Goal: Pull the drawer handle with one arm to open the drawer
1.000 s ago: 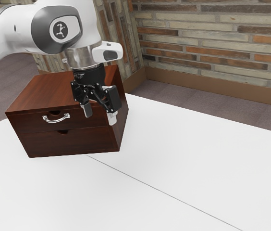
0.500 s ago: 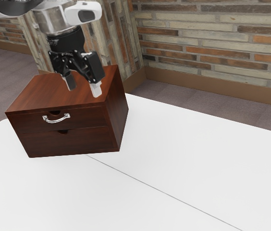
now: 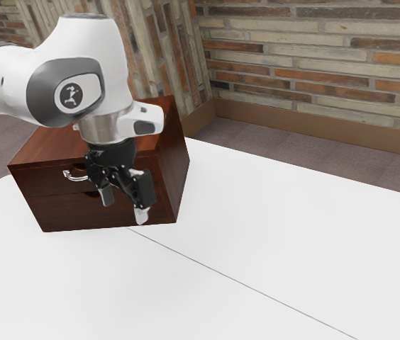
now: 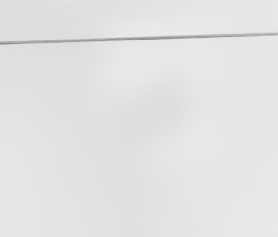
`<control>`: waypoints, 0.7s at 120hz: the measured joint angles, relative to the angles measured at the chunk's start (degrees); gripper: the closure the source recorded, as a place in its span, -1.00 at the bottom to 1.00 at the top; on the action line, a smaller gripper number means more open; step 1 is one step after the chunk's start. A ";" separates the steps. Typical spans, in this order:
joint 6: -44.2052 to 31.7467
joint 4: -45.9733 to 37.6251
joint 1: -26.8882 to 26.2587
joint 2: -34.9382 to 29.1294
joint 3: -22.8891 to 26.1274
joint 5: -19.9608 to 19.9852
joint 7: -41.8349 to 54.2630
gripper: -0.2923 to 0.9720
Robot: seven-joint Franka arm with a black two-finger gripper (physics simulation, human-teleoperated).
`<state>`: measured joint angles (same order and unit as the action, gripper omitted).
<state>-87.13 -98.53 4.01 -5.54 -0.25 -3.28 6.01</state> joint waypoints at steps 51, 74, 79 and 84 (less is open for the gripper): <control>-10.02 -3.21 13.87 -1.29 2.74 4.63 31.06 -0.54; -12.51 -4.27 15.81 -1.28 2.46 6.40 47.85 -0.54; -12.83 -4.38 16.30 -1.29 2.46 6.54 51.32 -0.54; -13.08 -4.42 16.79 -1.29 2.45 6.66 54.79 -0.54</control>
<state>-100.21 -102.95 20.80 -6.83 2.20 3.37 60.80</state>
